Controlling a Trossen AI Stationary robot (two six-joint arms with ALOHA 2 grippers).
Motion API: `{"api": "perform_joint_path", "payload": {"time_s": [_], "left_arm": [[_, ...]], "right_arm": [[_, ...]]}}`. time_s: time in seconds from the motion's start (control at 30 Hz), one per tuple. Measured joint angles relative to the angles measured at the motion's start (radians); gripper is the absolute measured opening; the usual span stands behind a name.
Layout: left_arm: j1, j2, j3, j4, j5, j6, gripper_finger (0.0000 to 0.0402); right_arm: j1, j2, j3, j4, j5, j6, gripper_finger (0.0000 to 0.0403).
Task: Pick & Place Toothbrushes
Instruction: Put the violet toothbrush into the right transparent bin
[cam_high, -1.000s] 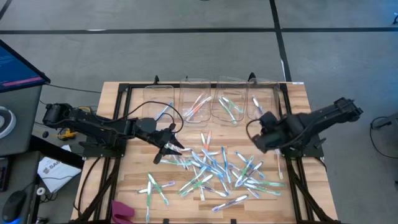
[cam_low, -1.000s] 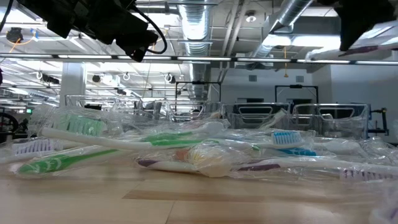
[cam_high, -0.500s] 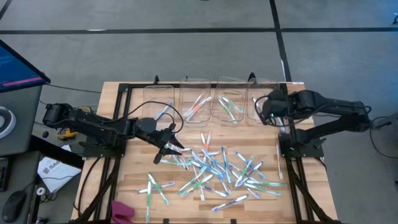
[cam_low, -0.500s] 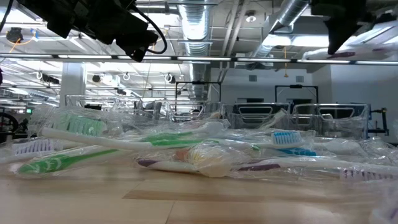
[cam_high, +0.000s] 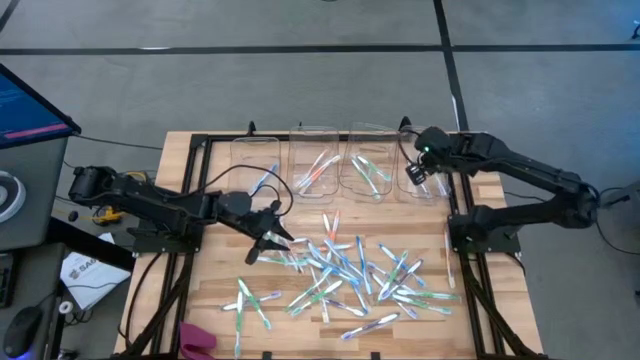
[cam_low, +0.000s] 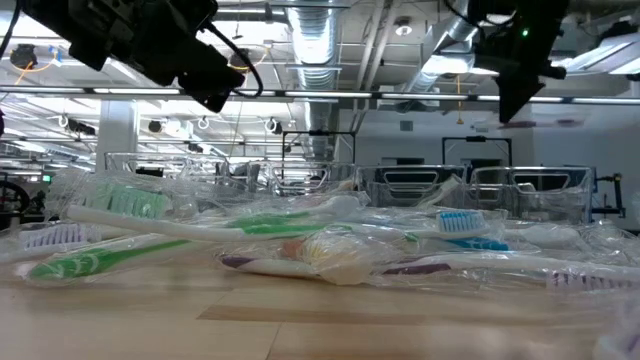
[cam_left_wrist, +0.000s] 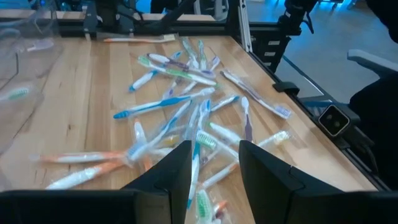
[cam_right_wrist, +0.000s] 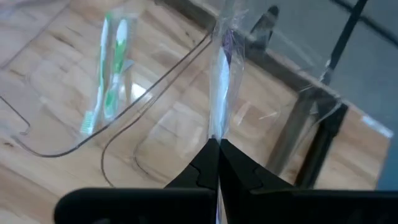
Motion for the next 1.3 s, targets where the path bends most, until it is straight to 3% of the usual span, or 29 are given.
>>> {"api": "perform_joint_path", "payload": {"time_s": [0.43, 0.97, 1.3], "left_arm": [[0.001, 0.0, -0.017, 0.042, 0.0, 0.032, 0.0126], [0.001, 0.0, -0.017, 0.043, 0.0, 0.03, 0.0126], [0.001, 0.0, -0.017, 0.043, 0.0, 0.03, 0.0126]], "right_arm": [[-0.215, 0.009, -0.098, 0.191, -0.161, -0.126, 0.0], [-0.24, 0.205, -0.15, 0.273, -0.183, -0.144, 0.0], [-0.247, 0.23, -0.149, 0.276, -0.183, -0.141, 0.0]]}}
